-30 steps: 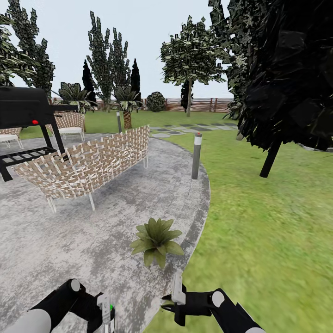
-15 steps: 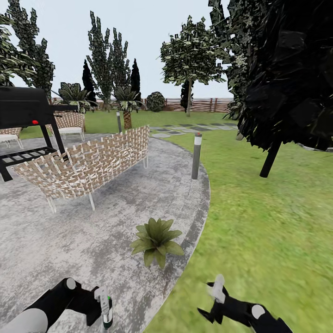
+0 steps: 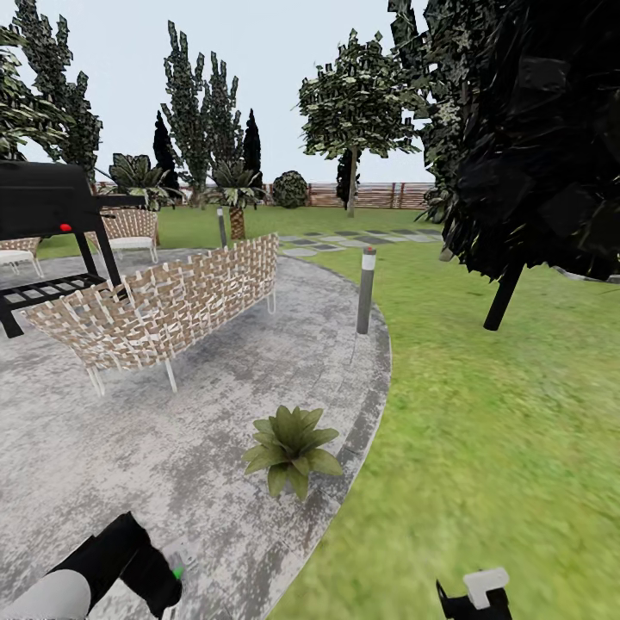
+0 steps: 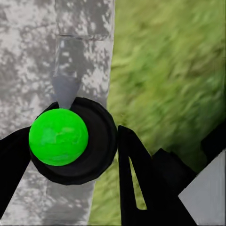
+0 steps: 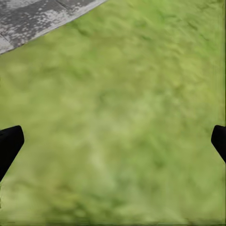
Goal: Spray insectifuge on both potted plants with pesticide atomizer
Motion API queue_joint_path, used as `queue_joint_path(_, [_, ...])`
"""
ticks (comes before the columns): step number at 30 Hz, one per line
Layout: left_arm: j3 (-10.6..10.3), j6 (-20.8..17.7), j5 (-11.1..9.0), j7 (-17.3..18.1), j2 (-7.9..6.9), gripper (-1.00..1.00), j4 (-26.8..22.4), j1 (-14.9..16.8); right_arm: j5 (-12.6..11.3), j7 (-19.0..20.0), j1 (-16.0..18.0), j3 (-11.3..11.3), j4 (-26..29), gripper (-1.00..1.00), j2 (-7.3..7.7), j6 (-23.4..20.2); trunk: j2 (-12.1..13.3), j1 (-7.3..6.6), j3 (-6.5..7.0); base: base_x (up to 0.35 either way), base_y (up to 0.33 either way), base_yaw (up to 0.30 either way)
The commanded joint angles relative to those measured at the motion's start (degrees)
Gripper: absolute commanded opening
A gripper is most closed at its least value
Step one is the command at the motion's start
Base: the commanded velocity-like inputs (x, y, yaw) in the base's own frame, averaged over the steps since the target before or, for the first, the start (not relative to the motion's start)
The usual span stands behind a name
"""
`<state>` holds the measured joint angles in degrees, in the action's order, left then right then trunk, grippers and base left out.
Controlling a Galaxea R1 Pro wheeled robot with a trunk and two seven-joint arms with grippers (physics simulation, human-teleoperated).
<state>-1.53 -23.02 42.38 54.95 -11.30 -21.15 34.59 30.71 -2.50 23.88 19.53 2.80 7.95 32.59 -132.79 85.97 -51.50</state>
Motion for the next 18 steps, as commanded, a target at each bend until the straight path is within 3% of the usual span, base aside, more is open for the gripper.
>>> queue_joint_path(1, [-0.16, -4.89, -0.1, 0.25, 0.02, -1.0, -0.73, 0.83, 0.52, -0.4, -0.08, 0.33, -0.11, 1.0, -0.17, 0.14, -0.02, -0.01, -0.06, 0.0, 0.0, 0.0])
queue_joint_path(5, [-0.46, -13.97, 0.36, 2.29, 0.21, -1.0, -4.83, 4.03, 0.35, -0.49, -0.19, 0.39, -0.08, 1.0, -0.61, 0.15, -0.02, -0.01, -0.06, 0.0, 0.0, 0.0])
queue_joint_path(8, [-0.69, -16.24, 0.63, 3.83, 0.06, -1.0, -7.32, 5.57, -0.44, -0.59, -0.16, 1.13, -0.07, 1.0, -0.72, 0.18, -0.02, -0.01, -0.06, 0.0, 0.0, 0.0])
queue_joint_path(9, [-0.75, -17.99, 0.7, 4.45, 0.27, -1.0, -8.16, 7.84, -6.41, -0.8, -0.18, 3.2, -0.07, 1.0, -0.68, 0.11, -0.02, -0.01, -0.06, 0.0, 0.0, 0.0])
queue_joint_path(10, [-0.81, -18.83, 0.69, 4.51, 0.3, -1.0, -8.22, 8.27, -8.29, -0.82, -0.19, 3.43, -0.09, 1.0, -0.66, 0.09, -0.02, -0.01, -0.06, 0.0, 0.0, 0.0])
queue_joint_path(12, [-0.91, -19.24, 0.65, 4.55, 0.27, -1.0, -8.1, 8.47, -9.18, -0.77, -0.2, 3.53, -0.14, 1.0, -0.66, 0.1, -0.02, -0.01, -0.06, 0.024, 0.0, 0.0])
queue_joint_path(18, [-3.21, -19.46, 0.53, 4.64, 0.23, -1.0, -7.98, 8.59, -9.61, -0.58, -0.21, 3.5, -0.16, 1.0, -0.73, -0.06, -0.02, -0.01, -0.06, 0.268, 0.057, 0.0])
